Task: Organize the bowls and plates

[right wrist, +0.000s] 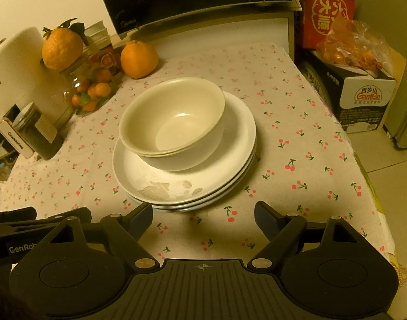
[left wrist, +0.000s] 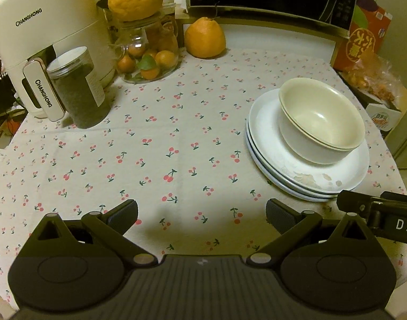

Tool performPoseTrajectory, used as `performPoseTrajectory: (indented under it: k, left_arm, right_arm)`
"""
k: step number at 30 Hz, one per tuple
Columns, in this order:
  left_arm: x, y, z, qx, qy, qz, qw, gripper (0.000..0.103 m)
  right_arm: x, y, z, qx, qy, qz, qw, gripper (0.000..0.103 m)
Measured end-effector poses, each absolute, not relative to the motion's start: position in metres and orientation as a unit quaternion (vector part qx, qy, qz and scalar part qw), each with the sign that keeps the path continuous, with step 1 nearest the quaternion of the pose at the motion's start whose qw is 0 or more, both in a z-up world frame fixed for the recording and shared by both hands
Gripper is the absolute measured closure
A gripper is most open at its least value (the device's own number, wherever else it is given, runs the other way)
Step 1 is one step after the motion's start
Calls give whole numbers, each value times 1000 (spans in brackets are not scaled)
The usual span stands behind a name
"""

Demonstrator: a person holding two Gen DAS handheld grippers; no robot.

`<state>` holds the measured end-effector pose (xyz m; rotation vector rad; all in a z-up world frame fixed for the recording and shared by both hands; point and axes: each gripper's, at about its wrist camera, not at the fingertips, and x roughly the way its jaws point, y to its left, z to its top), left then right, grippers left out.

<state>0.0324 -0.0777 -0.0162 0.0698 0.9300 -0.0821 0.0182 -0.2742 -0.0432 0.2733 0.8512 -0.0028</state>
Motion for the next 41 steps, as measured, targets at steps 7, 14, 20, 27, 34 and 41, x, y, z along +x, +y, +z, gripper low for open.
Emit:
performPoseTrajectory:
  k: [7, 14, 20, 27, 34, 41]
  left_arm:
    - [33, -78, -18, 40, 455, -40, 889, 0]
    - [33, -78, -18, 45, 456, -40, 888, 0]
    - [33, -78, -19, 44, 460, -42, 886, 0]
    - [34, -78, -20, 45, 462, -42, 885, 0]
    - [34, -77, -21, 44, 465, -43, 883, 0]
    - [37, -76, -25, 46, 470, -48, 880, 0]
  right_arm:
    - [19, -278, -43, 132, 406, -9, 904, 14]
    - [19, -278, -43, 133, 407, -10, 904, 13]
    - [19, -278, -44, 133, 407, -10, 903, 13]
    - [19, -278, -44, 132, 408, -11, 903, 13]
    - [19, -278, -44, 133, 408, -10, 903, 13]
    - [18, -282, -48, 134, 401, -19, 906, 13]
